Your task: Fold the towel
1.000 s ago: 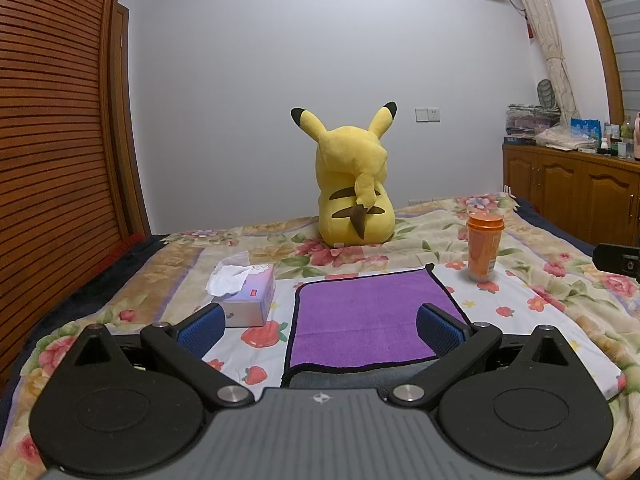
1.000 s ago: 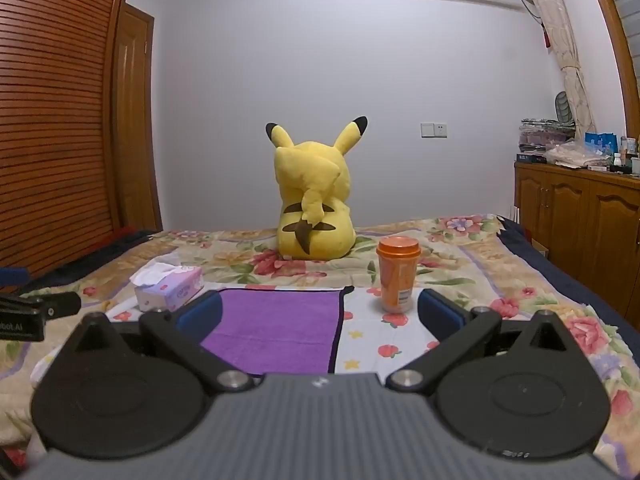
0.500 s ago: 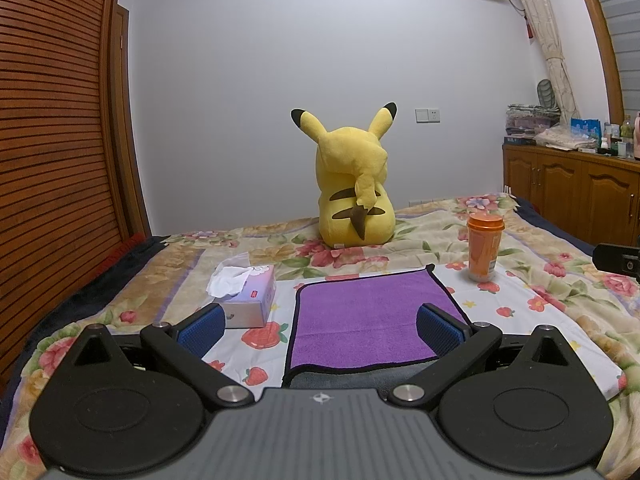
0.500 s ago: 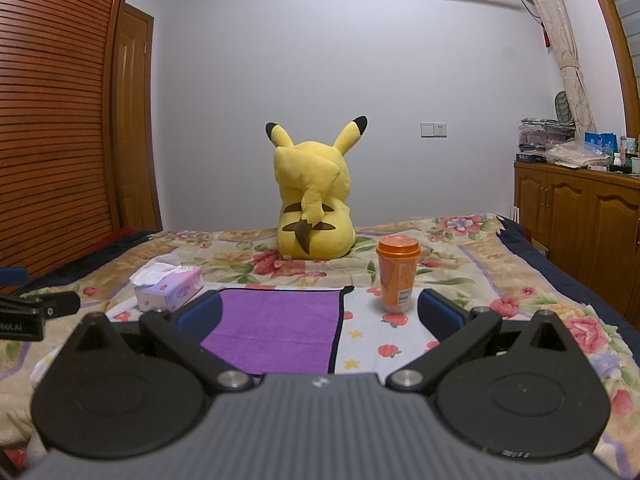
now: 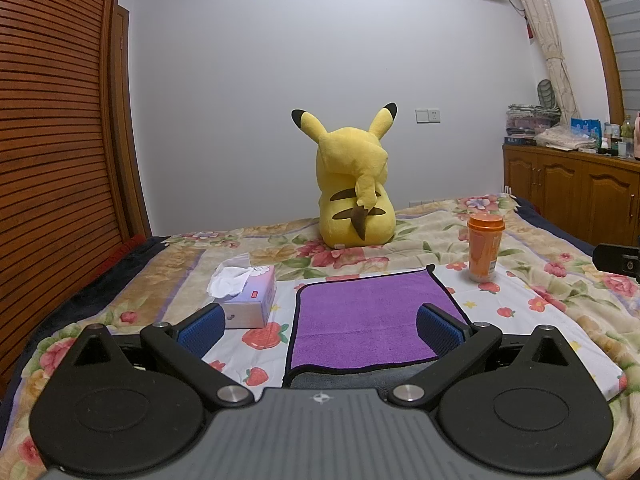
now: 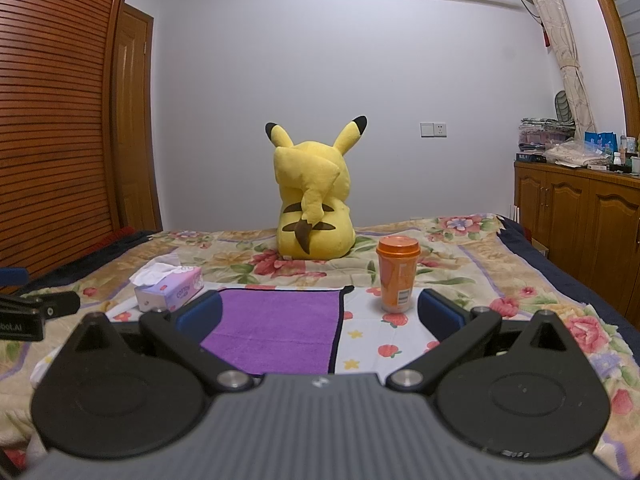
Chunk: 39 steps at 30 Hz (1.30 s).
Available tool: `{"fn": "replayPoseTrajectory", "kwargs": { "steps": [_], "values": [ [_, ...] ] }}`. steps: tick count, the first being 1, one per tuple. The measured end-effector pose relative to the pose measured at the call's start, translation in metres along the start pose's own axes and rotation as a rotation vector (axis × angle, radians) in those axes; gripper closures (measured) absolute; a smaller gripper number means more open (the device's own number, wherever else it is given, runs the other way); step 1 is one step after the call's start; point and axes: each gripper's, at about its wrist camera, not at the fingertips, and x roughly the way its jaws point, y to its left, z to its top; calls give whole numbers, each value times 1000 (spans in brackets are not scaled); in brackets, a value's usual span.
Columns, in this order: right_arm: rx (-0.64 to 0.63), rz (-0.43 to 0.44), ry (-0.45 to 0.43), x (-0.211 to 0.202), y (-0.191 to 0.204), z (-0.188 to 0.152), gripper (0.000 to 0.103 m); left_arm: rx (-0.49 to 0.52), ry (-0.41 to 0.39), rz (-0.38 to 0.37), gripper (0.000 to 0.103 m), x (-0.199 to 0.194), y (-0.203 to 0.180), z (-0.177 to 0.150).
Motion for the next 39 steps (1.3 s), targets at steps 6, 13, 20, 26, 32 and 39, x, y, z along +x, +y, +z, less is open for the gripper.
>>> {"fn": "replayPoseTrajectory", "kwargs": {
  "steps": [6, 13, 20, 26, 32, 39],
  "values": [
    [1, 1, 1, 0, 0, 0, 0, 0, -1, 0, 0, 0, 0, -1],
    [1, 1, 1, 1, 0, -1, 0, 1, -1, 0, 0, 0, 0, -1],
    [2, 0, 0, 1, 0, -1, 0, 2, -1, 1, 0, 0, 0, 0],
    [2, 1, 1, 0, 0, 0, 0, 2, -1, 0, 0, 0, 0, 0],
    [3, 1, 4, -1, 0, 1, 0, 4, 7, 0, 0, 1, 2, -1],
    [3, 0, 13, 0, -1, -1, 0, 2, 23, -5, 0, 5, 5, -3]
  ]
}}
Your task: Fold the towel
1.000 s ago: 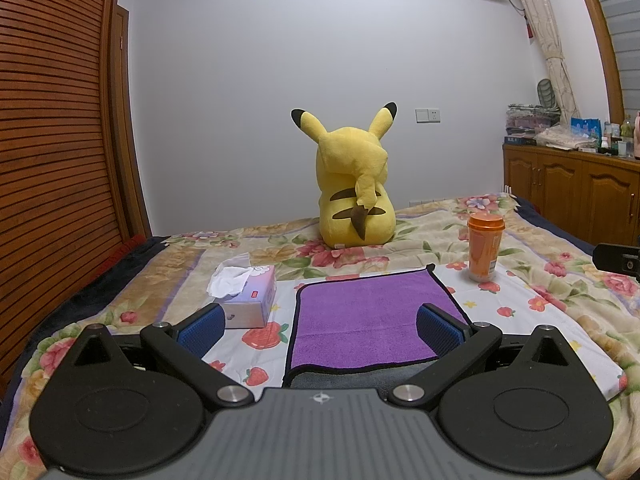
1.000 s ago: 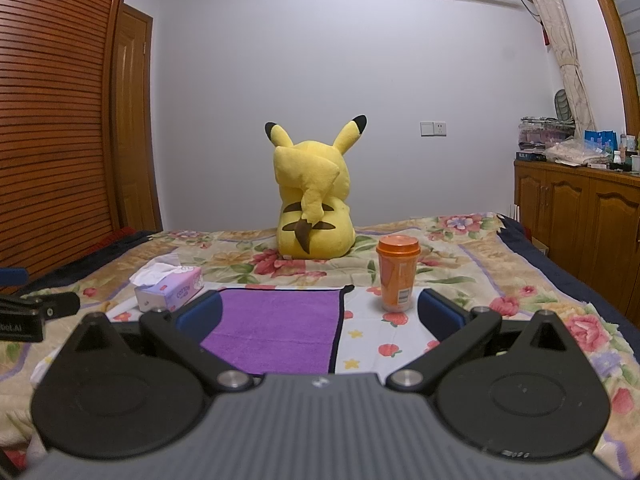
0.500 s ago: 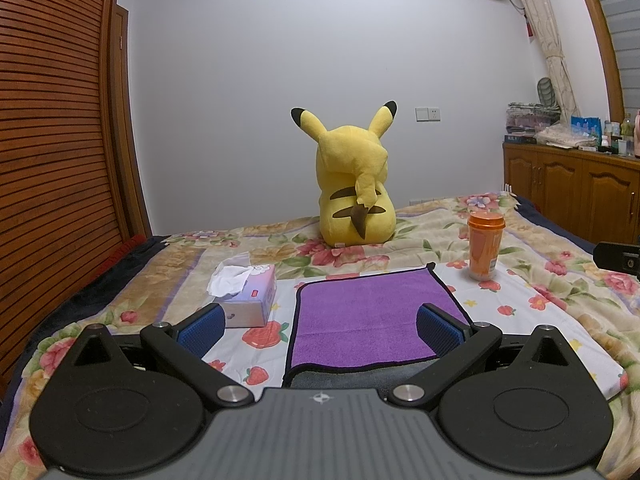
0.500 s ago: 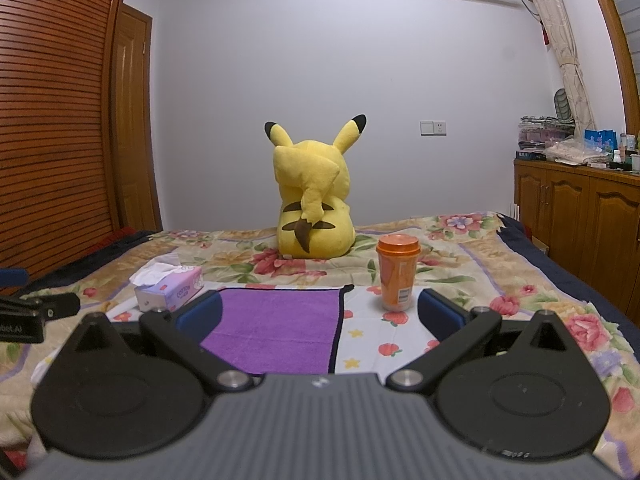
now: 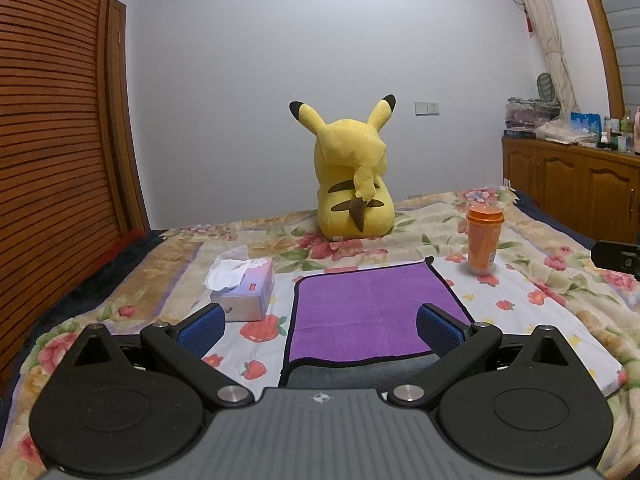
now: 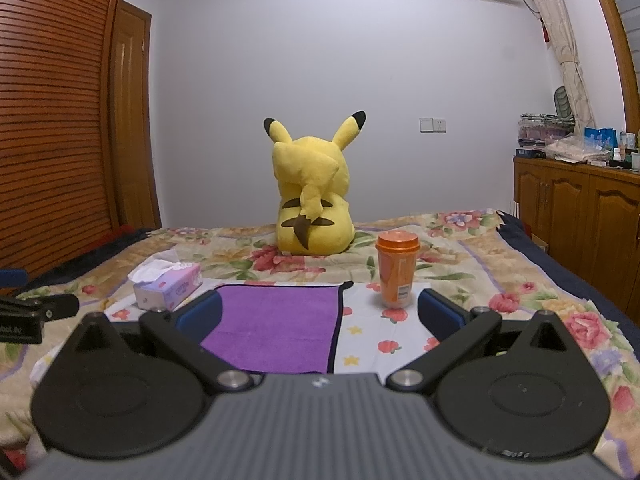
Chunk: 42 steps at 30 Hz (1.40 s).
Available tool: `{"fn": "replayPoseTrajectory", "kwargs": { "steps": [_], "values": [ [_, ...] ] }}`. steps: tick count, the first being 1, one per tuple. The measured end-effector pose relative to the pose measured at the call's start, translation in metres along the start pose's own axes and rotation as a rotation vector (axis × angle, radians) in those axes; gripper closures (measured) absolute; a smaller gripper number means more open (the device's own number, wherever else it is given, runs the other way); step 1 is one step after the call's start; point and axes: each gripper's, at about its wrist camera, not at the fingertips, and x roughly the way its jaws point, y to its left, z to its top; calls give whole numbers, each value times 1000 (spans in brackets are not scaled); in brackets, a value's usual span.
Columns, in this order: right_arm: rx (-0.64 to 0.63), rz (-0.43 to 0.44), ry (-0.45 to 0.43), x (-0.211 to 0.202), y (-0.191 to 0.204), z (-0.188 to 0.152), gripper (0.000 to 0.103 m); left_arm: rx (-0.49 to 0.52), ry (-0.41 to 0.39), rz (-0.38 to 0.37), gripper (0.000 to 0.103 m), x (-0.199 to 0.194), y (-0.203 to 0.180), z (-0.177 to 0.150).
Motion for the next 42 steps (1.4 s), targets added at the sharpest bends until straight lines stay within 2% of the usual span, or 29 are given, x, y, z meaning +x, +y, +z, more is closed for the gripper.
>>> {"fn": "replayPoseTrajectory", "kwargs": {
  "steps": [13, 24, 42],
  "values": [
    [-20, 6, 45, 21, 5, -4, 0, -34, 78, -22, 0, 24, 3, 5],
    [-21, 23, 125, 47, 7, -7, 0, -35, 145, -84, 0, 51, 16, 20],
    [-29, 84, 189, 94, 6, -3, 0, 57, 221, -102, 0, 104, 29, 23]
  ]
}}
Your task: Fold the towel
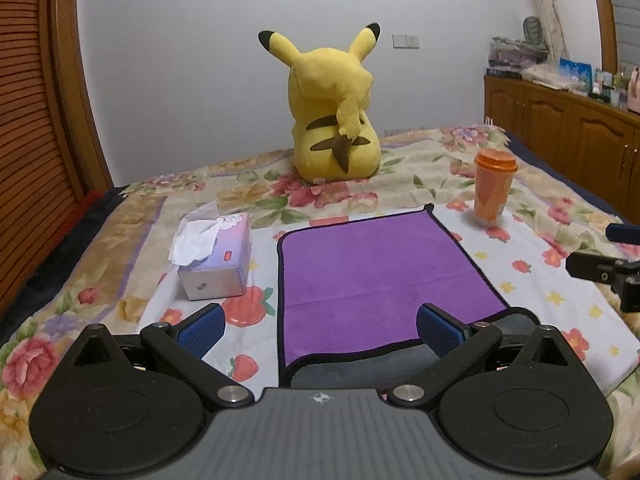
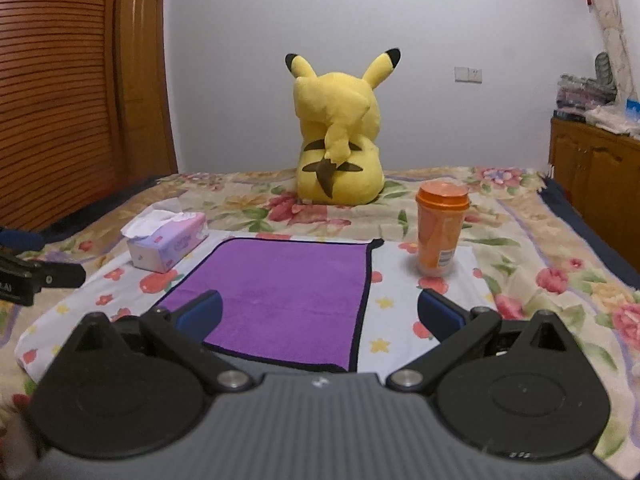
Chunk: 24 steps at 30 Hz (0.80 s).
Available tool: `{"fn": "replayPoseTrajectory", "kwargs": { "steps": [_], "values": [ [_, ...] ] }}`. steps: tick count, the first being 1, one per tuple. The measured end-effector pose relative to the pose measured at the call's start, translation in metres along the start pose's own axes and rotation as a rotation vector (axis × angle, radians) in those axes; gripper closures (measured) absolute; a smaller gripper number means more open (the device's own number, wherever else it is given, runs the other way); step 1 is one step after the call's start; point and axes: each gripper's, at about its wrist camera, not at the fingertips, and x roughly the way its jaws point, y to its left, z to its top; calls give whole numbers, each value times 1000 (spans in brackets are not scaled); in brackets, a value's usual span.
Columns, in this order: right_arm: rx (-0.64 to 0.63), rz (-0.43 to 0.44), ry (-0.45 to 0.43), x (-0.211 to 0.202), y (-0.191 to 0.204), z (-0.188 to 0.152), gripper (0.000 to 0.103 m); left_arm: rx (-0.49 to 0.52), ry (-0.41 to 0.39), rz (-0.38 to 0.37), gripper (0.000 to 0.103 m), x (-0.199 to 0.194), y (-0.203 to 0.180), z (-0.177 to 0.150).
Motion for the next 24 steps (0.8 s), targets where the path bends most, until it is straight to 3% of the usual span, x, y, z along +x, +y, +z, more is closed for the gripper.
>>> {"fn": "replayPoseTrajectory", "kwargs": {
  "steps": [24],
  "values": [
    [-70, 73, 207, 68, 1, -11, 0, 66, 221, -75, 2, 92, 32, -19]
  ]
}}
